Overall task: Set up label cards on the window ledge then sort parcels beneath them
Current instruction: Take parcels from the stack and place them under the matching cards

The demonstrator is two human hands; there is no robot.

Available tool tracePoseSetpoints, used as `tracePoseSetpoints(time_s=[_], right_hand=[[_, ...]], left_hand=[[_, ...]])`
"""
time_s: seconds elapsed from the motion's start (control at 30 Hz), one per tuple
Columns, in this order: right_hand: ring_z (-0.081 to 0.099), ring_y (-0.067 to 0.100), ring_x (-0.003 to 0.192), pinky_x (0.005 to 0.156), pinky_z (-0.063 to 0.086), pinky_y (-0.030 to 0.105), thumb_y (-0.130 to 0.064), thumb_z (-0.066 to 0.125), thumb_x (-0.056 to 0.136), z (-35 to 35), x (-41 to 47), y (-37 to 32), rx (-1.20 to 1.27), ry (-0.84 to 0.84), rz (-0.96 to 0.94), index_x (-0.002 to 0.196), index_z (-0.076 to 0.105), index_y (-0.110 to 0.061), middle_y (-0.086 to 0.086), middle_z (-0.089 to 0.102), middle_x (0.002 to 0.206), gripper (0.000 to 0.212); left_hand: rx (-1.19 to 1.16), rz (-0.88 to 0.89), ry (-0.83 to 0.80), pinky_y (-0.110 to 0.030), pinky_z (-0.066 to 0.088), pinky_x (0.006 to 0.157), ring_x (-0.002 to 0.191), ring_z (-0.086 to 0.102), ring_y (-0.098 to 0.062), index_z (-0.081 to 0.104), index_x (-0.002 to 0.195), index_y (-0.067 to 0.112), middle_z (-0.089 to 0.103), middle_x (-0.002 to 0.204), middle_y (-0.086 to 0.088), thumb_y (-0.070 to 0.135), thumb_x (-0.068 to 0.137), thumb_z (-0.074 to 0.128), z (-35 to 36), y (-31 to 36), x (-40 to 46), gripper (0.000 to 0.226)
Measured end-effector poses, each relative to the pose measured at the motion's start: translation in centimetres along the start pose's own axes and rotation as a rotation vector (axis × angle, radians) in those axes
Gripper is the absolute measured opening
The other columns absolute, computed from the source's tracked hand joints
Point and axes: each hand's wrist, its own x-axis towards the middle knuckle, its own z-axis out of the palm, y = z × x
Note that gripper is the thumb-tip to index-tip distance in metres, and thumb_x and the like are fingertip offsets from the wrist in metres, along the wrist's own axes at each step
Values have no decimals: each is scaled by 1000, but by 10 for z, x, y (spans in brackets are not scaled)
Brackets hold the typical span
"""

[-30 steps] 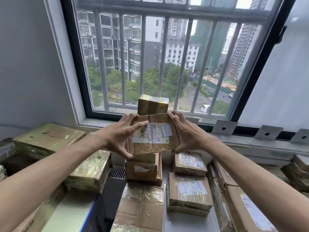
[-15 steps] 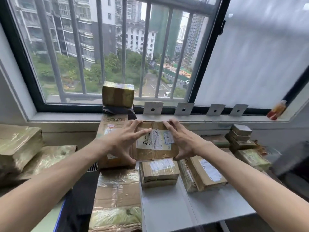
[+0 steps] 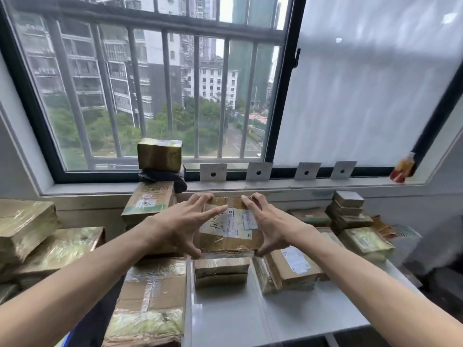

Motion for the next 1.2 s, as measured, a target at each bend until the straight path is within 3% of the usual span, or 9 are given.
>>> tracePoseSetpoints(time_s=[0.17, 0.33, 0.5, 0.6, 1.03, 1.2], right_hand=[[24, 36, 147, 117, 35, 44, -49, 92, 58, -7, -62, 49, 40, -10, 38, 156, -17, -28, 5, -11, 163, 149], [20, 36, 149, 121, 29, 46, -49, 92, 59, -2, -127, 111, 62, -38, 113, 157, -15, -24, 4, -12, 162, 147], [11, 34, 152, 122, 24, 45, -48, 90, 64, -6, -189, 172, 52, -74, 189, 156, -18, -26, 5, -18, 164, 143], [16, 35, 151, 120, 26, 46, -50, 89, 65, -6, -217, 203, 21, -99, 222, 156, -17, -26, 4, -16, 164, 142], [-7, 28, 154, 122, 15, 39, -54, 87, 64, 62, -246, 300, 128, -267, 338, 156, -22, -27, 4, -25, 164, 145], [5, 31, 154, 121, 22, 43, -53, 87, 65, 76, -226, 346, 135, -342, 376, 156, -20, -30, 2, -25, 164, 142]], left_hand=[[-76, -50, 8, -48, 19, 123, 149, -13, -30, -25, 148, 49, -16, 161, -6, 63, 61, 82, -11, 77, 38, 138], [-78, -4, 18, -45, 23, 121, 145, 4, -29, -22, 150, 46, 2, 157, -8, 62, 56, 83, -26, 153, 89, 142], [-63, 68, 14, -43, 29, 118, 143, 8, -29, -18, 152, 44, 4, 154, -7, 61, 58, 84, -42, 223, 139, 139], [-40, 119, 15, -43, 29, 116, 142, 8, -28, -14, 154, 41, 6, 154, -9, 63, 62, 81, -47, 257, 165, 135], [-136, 243, -88, -45, 37, 113, 138, 14, -28, -10, 155, 40, 12, 152, -11, 60, 65, 79, 13, 321, 263, 128], [-209, 262, -85, -41, 35, 112, 140, 14, -30, -6, 156, 38, 15, 151, -12, 57, 65, 78, 40, 325, 316, 125]])
